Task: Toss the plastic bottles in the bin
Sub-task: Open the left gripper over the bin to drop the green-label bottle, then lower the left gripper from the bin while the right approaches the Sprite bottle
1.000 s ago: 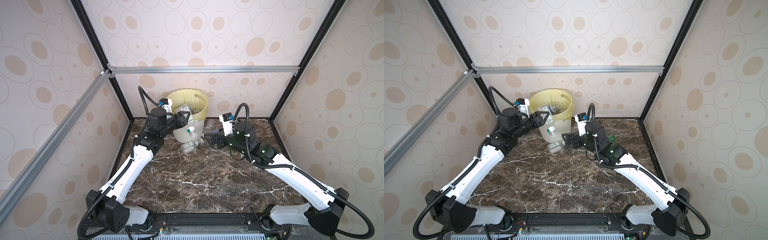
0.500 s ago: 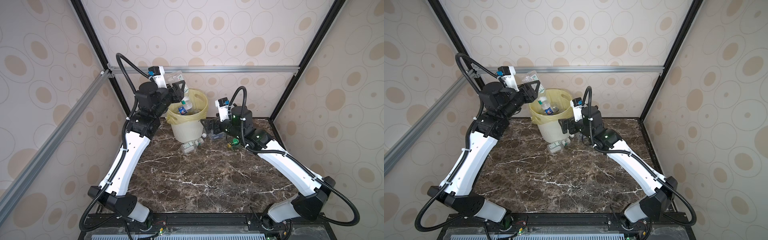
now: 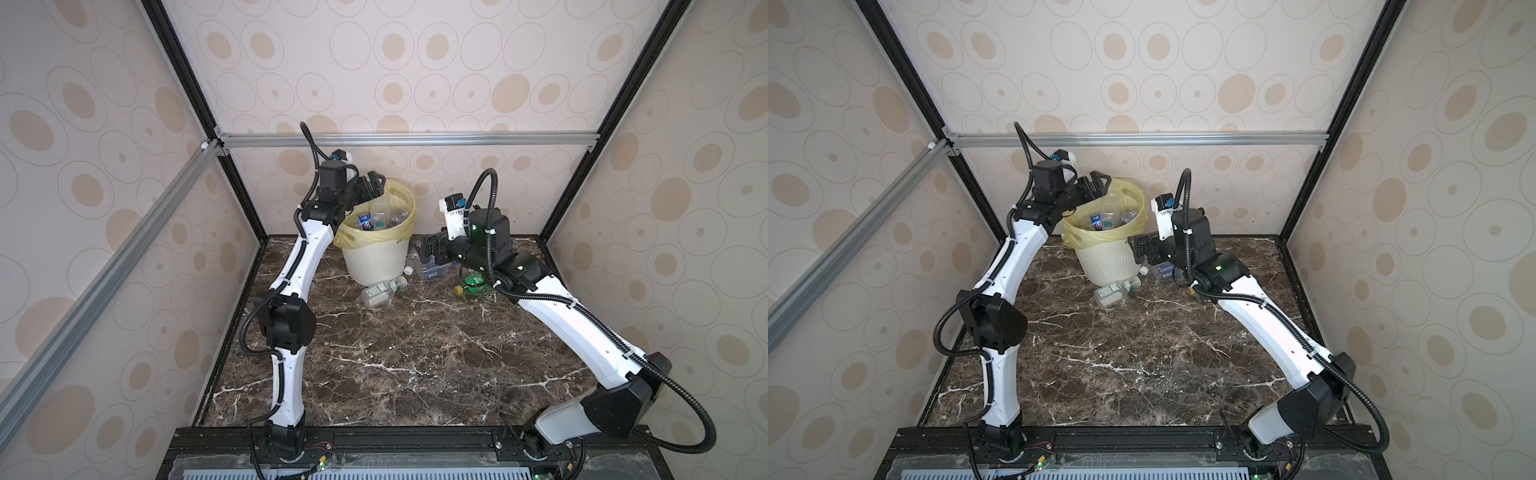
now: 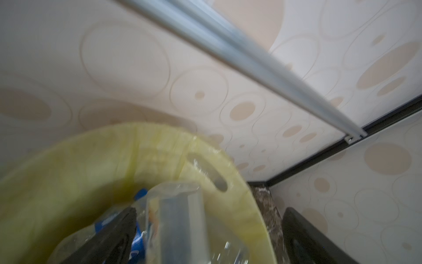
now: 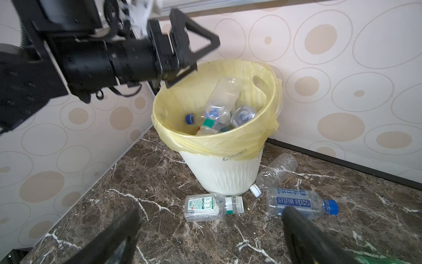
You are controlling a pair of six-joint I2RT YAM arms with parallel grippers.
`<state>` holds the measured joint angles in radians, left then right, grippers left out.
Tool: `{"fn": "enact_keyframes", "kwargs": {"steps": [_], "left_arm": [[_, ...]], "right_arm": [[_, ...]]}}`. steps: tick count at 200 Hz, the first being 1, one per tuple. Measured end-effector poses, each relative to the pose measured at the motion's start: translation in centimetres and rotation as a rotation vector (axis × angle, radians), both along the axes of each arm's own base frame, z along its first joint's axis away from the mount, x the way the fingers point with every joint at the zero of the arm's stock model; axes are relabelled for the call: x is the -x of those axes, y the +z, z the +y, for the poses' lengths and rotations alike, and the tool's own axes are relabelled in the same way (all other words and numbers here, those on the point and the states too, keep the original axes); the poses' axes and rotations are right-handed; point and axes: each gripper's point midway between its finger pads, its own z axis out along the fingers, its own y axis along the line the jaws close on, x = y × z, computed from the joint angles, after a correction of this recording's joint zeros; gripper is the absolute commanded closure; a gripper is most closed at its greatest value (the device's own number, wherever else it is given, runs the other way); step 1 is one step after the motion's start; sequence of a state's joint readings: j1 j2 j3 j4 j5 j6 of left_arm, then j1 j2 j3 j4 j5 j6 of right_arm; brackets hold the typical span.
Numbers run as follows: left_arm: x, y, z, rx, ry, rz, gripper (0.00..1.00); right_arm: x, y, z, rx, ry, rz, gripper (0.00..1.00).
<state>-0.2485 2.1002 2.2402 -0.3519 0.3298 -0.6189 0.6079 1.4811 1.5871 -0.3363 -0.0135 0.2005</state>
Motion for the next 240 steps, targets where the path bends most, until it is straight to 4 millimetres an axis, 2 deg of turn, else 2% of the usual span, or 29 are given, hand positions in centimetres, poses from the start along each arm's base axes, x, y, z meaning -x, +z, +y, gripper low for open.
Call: {"fn": "enact_keyframes", "kwargs": {"steps": [11,23,30,39,53,67,81,94,104,114,131,154,166,196,208,240], "left_arm": [[1.2,-1.5,0.1,-0.007,-0.011,0.045,0.01],[3.1,-0.9,0.5,-0.006,-0.017,0.052,0.01],[4.1,0.5,0.7,0.0,-0.019,0.03,0.01],[5.6,3.2,1.0,0.011,-0.023,-0.023,0.01],[8.3,8.5,1.6,0.035,-0.028,-0.14,0.01],[10.9,12.9,2.2,0.056,-0.03,-0.248,0.01],[13.1,15.6,2.7,0.072,-0.035,-0.325,0.01],[14.2,16.3,2.8,0.078,-0.044,-0.356,0.01],[14.3,15.7,2.6,0.076,-0.054,-0.354,0.01],[13.9,14.2,2.3,0.07,-0.065,-0.331,0.01],[13.1,10.2,1.3,0.047,-0.09,-0.257,0.01],[13.2,5.0,-0.7,0.0,-0.14,-0.167,0.01],[13.8,3.4,-2.3,-0.025,-0.181,-0.148,0.01],[15.9,1.1,-6.5,-0.062,-0.282,-0.152,0.01],[16.9,-0.4,-8.1,-0.065,-0.32,-0.145,0.01],[19.7,-6.1,-12.0,-0.111,-0.404,-0.067,0.01]], "right_arm": [[0.0,-0.2,0.0,-0.001,0.002,0.007,0.0],[0.0,-0.5,0.1,-0.004,0.004,0.017,0.0],[0.1,-0.7,0.1,-0.007,0.005,0.023,0.0],[0.1,-0.9,0.1,-0.009,0.005,0.029,0.0],[0.1,-1.1,0.1,-0.015,0.003,0.038,0.0],[0.0,-1.4,0.1,-0.019,-0.002,0.048,0.0],[-0.1,-1.9,0.0,-0.02,-0.011,0.061,0.0],[-0.3,-2.5,-0.4,-0.017,-0.031,0.073,0.0],[-0.6,-3.1,-0.9,-0.01,-0.056,0.085,0.0],[-1.0,-3.6,-1.7,-0.005,-0.089,0.095,0.0],[-2.0,-4.8,-3.6,0.009,-0.17,0.122,0.0],[-3.3,-7.1,-7.7,0.021,-0.321,0.188,0.0],[-3.9,-8.6,-10.1,0.019,-0.403,0.233,0.0],[-4.7,-13.0,-15.7,0.01,-0.608,0.358,0.0],[-4.8,-14.9,-17.2,0.008,-0.672,0.409,0.0],[-4.9,-20.2,-19.9,0.021,-0.793,0.546,0.0]]}}
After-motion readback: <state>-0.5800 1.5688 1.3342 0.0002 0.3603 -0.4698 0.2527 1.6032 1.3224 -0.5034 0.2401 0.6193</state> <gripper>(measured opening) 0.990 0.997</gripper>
